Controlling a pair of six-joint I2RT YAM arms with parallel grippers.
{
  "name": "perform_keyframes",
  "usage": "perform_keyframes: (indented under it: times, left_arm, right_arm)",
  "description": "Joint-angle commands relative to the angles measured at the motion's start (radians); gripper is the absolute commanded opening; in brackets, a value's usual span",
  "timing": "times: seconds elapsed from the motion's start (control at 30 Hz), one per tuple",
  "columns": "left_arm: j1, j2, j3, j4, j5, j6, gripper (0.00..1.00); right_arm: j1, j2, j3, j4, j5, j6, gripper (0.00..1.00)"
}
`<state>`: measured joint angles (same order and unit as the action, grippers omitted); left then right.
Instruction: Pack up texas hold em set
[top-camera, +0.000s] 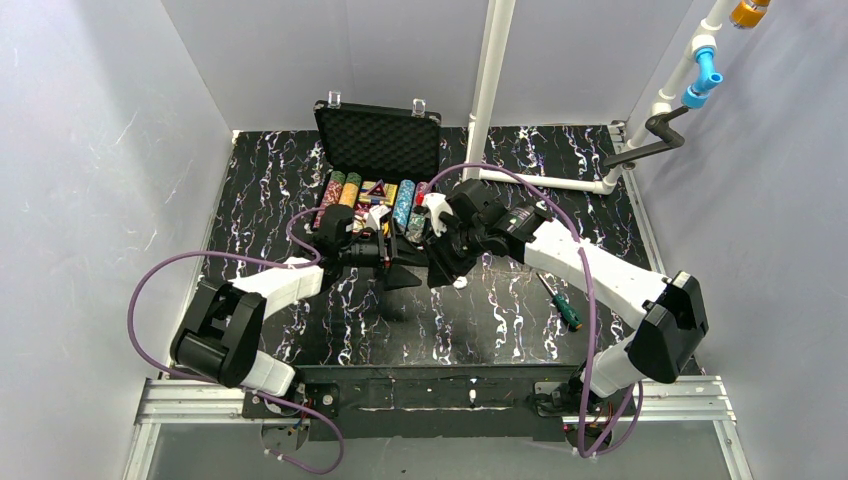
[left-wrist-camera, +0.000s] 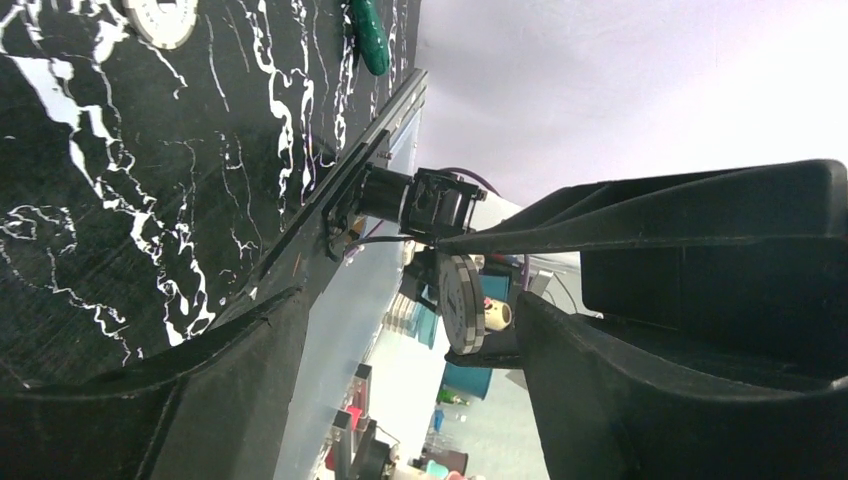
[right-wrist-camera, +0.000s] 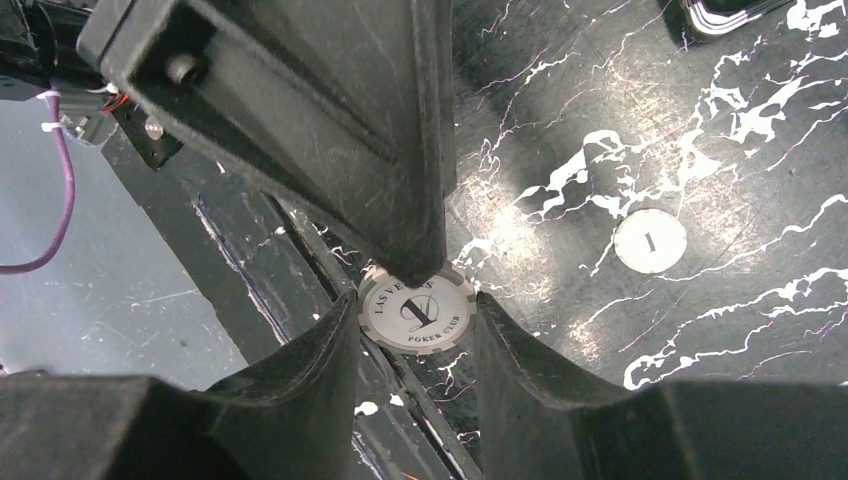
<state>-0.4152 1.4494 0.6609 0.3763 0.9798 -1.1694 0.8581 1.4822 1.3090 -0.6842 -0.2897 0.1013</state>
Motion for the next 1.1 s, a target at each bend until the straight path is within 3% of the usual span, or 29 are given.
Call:
perform_keyframes:
  times: [0.0,0.77,0.9,0.93,0.97,1.0,1.07]
  left_arm:
    - [-0.022,0.005,-0.004,0.057,0.048,-0.005,0.72]
    - [-0.073,-0.021,-0.03,0.123,0.078,-0.026,0.23]
    - [-0.074,-0.033,-0.02,0.108,0.079,-0.022,0.05]
    - [-0.074,-0.044,-0.014,0.094,0.071,-0.018,0.0]
    - [-0.073,-0.076,0.005,0.019,0.043,0.012,0.0]
    - [-0.059,-0.125,0.055,-0.152,-0.028,0.069,0.0]
    - [0.003,-0.163,0.101,-0.293,-0.104,0.096,0.0]
  right_arm:
    - [0.007,0.013,0.057,-0.005,0.001,-0.008,0.01]
    - [0.023,0.035,0.068,0.002,0.0,-0.006,0.01]
    - [0.032,0.04,0.076,-0.003,0.002,-0.011,0.03]
    - [0.035,0.033,0.073,-0.005,0.01,-0.013,0.22]
    - [0.04,-0.003,0.047,0.01,0.022,-0.012,0.53]
    - [0.039,-0.079,0.006,0.019,0.052,-0.007,0.75]
    - [0.036,-0.164,-0.047,0.034,0.184,0.03,0.8]
